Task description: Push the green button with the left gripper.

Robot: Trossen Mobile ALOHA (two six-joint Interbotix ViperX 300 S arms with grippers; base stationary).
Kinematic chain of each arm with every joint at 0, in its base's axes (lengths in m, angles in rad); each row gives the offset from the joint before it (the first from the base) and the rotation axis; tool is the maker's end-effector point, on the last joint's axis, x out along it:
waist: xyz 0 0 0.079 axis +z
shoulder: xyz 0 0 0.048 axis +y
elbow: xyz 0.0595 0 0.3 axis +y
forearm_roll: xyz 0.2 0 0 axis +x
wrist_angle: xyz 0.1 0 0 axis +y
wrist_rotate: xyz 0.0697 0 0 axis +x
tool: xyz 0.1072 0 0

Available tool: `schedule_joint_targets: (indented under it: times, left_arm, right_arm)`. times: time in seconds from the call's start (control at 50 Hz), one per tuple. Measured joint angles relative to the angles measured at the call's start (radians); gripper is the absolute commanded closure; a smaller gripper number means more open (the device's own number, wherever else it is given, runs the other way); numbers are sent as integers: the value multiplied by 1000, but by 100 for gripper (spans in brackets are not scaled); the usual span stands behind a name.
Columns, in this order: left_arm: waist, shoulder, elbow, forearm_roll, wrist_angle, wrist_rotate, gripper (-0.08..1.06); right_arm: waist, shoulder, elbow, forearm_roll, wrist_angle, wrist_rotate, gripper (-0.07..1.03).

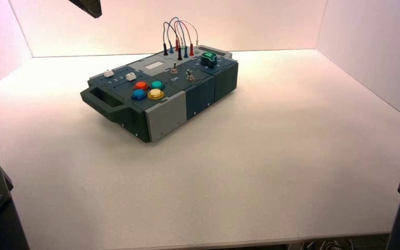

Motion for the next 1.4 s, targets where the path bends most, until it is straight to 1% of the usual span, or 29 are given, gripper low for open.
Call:
schedule_joint_targets:
  times: [0.06,0.14,0.16,0.18,0.2,0.22,0.28,0.3,0.46,0.48,0.54,0.56,0.6,0.62,0.76,0.8,0.9,1.06,1.14,1.22,1.26,1.32,1.36,1.38,1.4]
  left_arm:
    - [-3,2,0,-17,5,21,100]
    - [-8,3,0,-35,8,43,100]
    - [-9,6,-2,-46,11,57,100]
    - [-11,9,-2,-52,11,64,100]
    - [-11,9,-2,-52,11,64,100]
    - [-12,15,-5,-60,12,77,100]
    - [-14,21,-9,-67,14,84,100]
    - [-15,29,-12,-72,14,91,100]
    - [-26,52,-20,-75,11,101,100]
    - [-34,60,-20,-75,9,103,100]
    - [-51,72,-21,-75,5,109,100]
    - [-61,83,-21,-77,-5,115,100]
    - [-71,91,-21,-77,-12,117,100]
    - [-81,107,-23,-77,-38,120,100]
    - [-84,147,-26,-77,-72,118,100]
    - [-84,179,-35,-77,-80,115,100]
    - [-84,221,-46,-77,-78,110,100]
    - [-86,314,-78,-78,-69,92,100]
    - [-87,328,-86,-77,-66,87,100]
    - [-89,351,-98,-77,-61,75,100]
    - [-92,368,-112,-77,-61,54,100]
    - [-92,387,-120,-77,-61,37,100]
    - [-92,391,-121,-77,-60,34,100]
    - [-92,400,-124,-78,-60,23,100]
    - [-92,402,-124,-78,-60,20,100]
  right_arm:
    - [3,-2,3,51,5,-44,98]
    - [5,-5,12,91,6,-71,98]
    - [6,-5,18,104,6,-80,98]
    - [6,-5,21,107,5,-84,98]
    - [6,-5,21,107,5,-84,98]
    - [5,-5,28,112,6,-86,98]
    - [3,-6,34,114,6,-87,98]
    - [0,-8,40,115,8,-92,98]
    - [2,-17,58,115,9,-98,98]
    - [2,-20,64,117,12,-106,98]
    - [2,-23,72,117,12,-115,98]
    - [2,-25,77,117,12,-124,98]
    - [2,-25,78,118,12,-129,98]
    - [2,-26,83,118,12,-133,98]
    - [0,-29,94,118,8,-135,98]
    - [3,-29,100,121,-2,-135,98]
    - [2,-31,104,121,-9,-135,98]
    - [5,-29,110,123,-18,-135,98]
    - [2,-29,115,123,-20,-135,98]
    - [2,-31,121,124,-26,-137,98]
    - [3,-31,121,124,-28,-137,98]
    - [3,-31,121,126,-32,-137,98]
    - [3,-31,121,126,-32,-137,98]
    - [3,-31,121,127,-38,-137,98]
    - [3,-31,123,129,-40,-137,98]
